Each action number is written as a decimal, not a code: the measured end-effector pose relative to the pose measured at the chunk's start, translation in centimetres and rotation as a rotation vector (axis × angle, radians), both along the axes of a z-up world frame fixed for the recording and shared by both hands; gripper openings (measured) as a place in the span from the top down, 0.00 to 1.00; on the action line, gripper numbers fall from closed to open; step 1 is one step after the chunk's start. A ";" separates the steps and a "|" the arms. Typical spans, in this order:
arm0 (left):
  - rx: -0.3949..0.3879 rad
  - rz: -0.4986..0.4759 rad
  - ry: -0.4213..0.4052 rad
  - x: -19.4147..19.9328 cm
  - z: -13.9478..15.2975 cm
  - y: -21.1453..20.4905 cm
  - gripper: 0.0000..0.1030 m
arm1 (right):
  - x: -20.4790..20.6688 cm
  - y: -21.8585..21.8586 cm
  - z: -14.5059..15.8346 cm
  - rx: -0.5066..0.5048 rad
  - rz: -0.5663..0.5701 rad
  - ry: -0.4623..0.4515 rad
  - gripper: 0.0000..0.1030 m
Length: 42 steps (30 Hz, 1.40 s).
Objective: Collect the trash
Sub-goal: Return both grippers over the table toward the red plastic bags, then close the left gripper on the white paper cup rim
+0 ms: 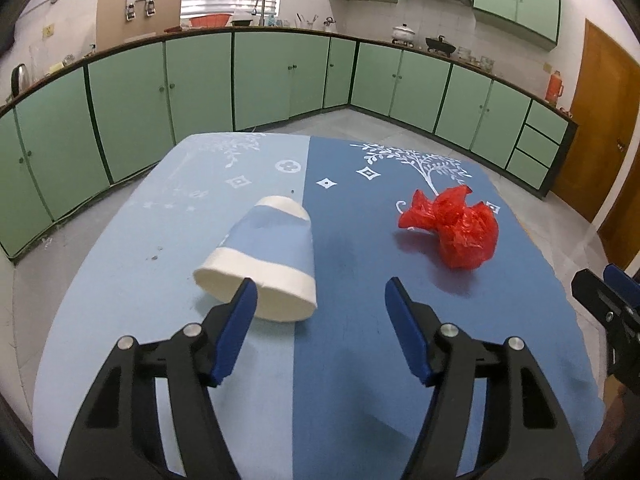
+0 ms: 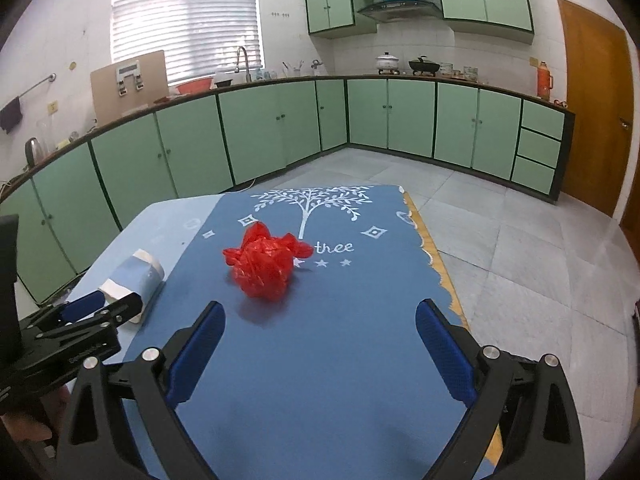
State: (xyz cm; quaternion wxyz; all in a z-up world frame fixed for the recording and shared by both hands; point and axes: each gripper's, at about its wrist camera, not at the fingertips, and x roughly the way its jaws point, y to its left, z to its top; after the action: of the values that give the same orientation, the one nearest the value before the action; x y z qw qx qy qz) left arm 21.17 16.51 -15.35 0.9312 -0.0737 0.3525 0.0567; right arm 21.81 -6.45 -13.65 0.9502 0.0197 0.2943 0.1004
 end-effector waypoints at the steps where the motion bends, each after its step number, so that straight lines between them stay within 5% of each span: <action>1: -0.006 -0.001 0.003 0.2 -0.2 0.0 0.42 | 0.2 0.1 -0.1 0.001 -0.001 0.002 0.08; 6: -0.044 0.007 0.019 1.6 -0.9 0.4 0.52 | 1.3 0.3 -0.5 0.003 0.002 0.010 0.08; 11: -0.076 0.018 0.024 2.6 -1.2 0.8 0.76 | 2.4 0.5 -1.0 0.001 0.005 0.021 0.08; 14: -0.095 0.030 0.026 3.0 -1.3 1.2 0.82 | 3.1 0.7 -1.4 0.003 0.007 0.026 0.08; 20: -0.071 0.036 0.008 2.1 -0.7 1.9 0.79 | 3.8 1.0 -1.8 0.004 0.018 0.029 0.08; 23: -0.023 0.040 0.015 2.0 -1.0 2.0 0.59 | 3.9 1.1 -1.9 0.008 0.020 0.032 0.08; 28: -0.039 0.052 0.048 2.9 -2.0 3.2 0.47 | 4.1 1.5 -2.2 0.008 0.029 0.035 0.08; 42: -0.041 0.078 0.043 3.3 -1.7 3.6 0.46 | 4.4 2.2 -2.3 -0.002 0.039 0.039 0.08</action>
State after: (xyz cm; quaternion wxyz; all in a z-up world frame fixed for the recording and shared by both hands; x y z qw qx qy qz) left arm 24.44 20.14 -17.10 0.9188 -0.1055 0.3702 0.0874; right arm 26.22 -4.21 -15.96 0.9422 0.0148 0.3131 0.1183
